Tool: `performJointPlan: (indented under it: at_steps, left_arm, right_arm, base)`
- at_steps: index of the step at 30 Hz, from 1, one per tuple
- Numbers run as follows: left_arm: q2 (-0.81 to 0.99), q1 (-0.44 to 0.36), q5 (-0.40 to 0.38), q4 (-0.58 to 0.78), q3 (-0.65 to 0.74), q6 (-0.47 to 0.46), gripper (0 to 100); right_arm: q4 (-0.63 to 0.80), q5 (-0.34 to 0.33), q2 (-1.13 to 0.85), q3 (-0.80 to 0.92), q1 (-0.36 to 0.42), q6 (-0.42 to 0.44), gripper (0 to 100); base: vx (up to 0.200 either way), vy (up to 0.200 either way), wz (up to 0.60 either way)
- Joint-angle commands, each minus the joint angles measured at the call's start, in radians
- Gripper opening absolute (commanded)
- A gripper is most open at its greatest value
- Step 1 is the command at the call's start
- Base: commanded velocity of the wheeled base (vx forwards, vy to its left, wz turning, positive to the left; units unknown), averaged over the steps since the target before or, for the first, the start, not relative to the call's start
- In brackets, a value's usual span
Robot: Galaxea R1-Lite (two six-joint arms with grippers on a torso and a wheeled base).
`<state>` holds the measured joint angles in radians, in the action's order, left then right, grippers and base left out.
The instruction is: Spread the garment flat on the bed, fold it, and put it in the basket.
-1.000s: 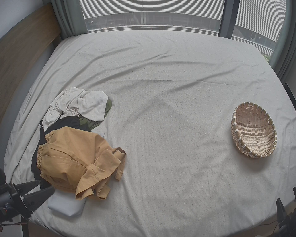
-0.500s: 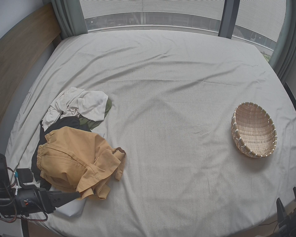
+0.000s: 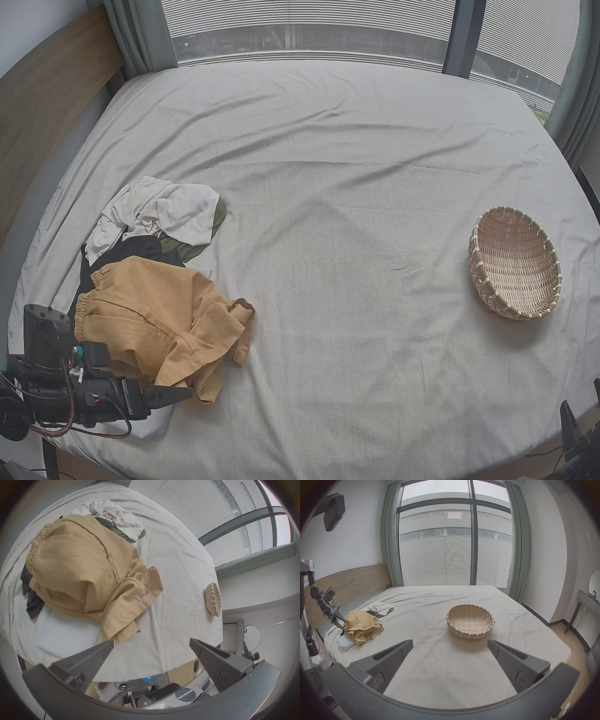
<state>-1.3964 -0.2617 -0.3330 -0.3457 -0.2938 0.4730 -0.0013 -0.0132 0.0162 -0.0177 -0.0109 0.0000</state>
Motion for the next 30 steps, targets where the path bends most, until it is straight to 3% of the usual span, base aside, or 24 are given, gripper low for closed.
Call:
performJointPlan:
  at_steps: [1,11,19,30]
  left_arm:
    - [-0.089,-0.004,0.0,-0.033,0.035,-0.002,100]
    - [-0.179,-0.047,0.0,-0.055,0.051,0.001,100]
    - [-0.328,-0.047,0.012,-0.22,0.061,-0.011,100]
    - [-0.513,-0.054,0.115,-0.481,0.061,-0.01,100]
  right_arm:
    - [0.0,-0.001,-0.005,0.018,0.0,0.0,100]
    - [0.0,-0.001,-0.005,0.018,0.0,0.0,100]
    - [0.0,-0.001,-0.005,0.018,0.0,0.0,100]
    - [0.0,-0.001,-0.005,0.018,0.0,0.0,100]
  base:
    - [0.0,0.0,0.0]
    - [0.0,0.0,0.0]
    - [0.0,0.0,0.0]
    - [0.0,0.0,0.0]
